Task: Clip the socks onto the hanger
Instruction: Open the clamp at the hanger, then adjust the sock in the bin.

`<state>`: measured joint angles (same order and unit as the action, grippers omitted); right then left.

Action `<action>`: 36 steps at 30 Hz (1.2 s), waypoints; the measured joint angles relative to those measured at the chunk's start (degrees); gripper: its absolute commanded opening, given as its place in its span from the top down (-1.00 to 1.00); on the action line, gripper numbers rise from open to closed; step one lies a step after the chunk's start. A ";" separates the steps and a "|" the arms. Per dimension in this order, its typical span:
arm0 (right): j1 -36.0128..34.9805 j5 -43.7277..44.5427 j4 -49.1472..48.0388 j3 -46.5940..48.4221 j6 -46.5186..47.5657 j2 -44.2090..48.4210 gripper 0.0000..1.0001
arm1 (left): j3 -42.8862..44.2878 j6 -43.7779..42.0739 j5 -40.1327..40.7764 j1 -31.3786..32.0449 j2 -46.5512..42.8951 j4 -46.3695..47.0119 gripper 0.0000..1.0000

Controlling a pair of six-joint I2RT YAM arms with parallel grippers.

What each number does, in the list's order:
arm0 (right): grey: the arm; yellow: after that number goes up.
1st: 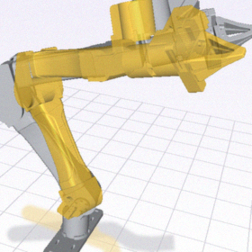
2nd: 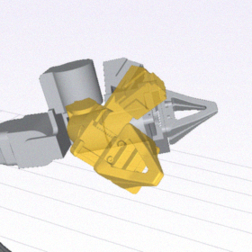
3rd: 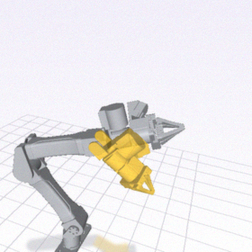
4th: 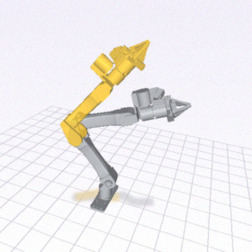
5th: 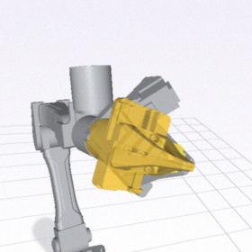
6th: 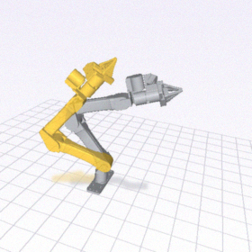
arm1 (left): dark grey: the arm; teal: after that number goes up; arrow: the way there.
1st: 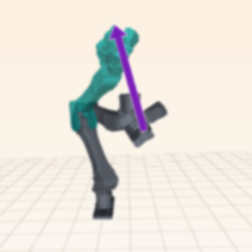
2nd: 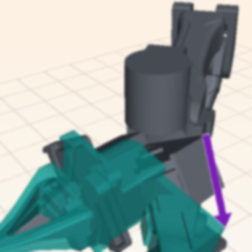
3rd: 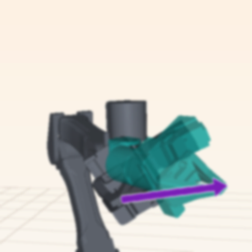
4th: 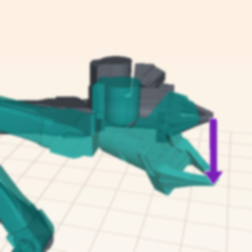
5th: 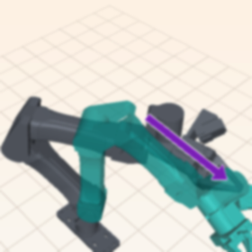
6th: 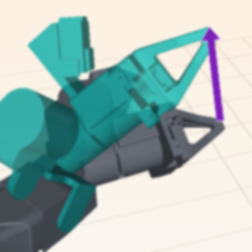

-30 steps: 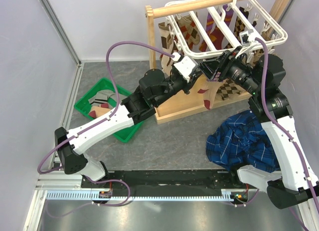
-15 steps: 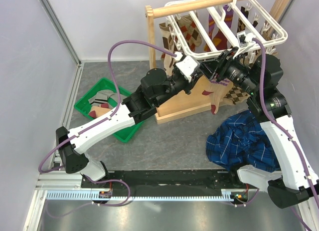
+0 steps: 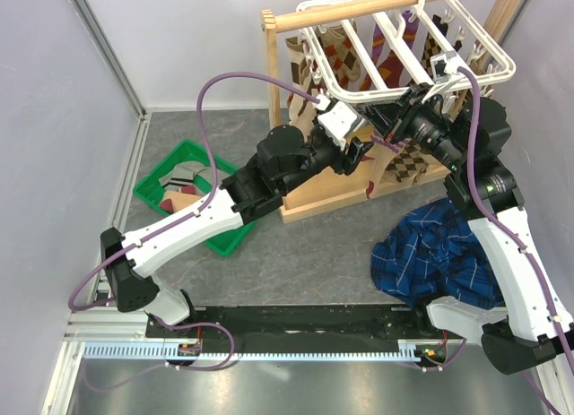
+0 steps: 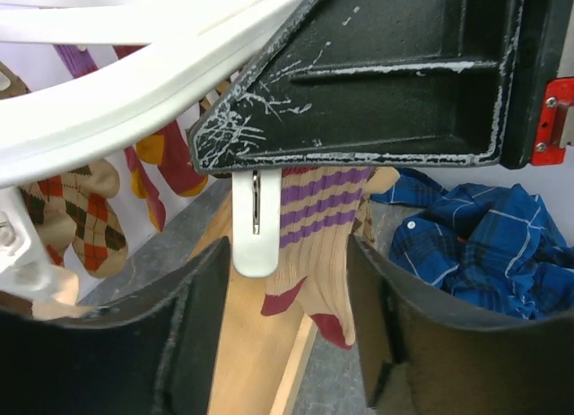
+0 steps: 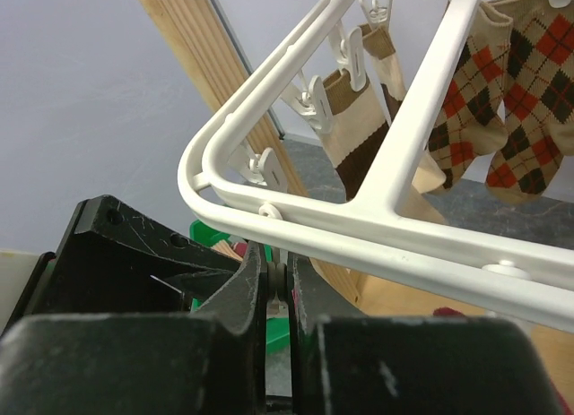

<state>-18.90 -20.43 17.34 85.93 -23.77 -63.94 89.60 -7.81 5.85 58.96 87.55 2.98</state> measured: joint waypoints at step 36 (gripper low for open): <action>-1.09 4.09 1.40 -1.53 5.84 1.03 0.83 | -36.26 32.52 10.12 -50.97 -22.14 -31.36 -0.46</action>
<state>-19.99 -16.34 18.74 84.40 -17.93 -62.92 53.34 24.71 15.97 7.99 65.41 -28.38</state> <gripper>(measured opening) 0.101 0.749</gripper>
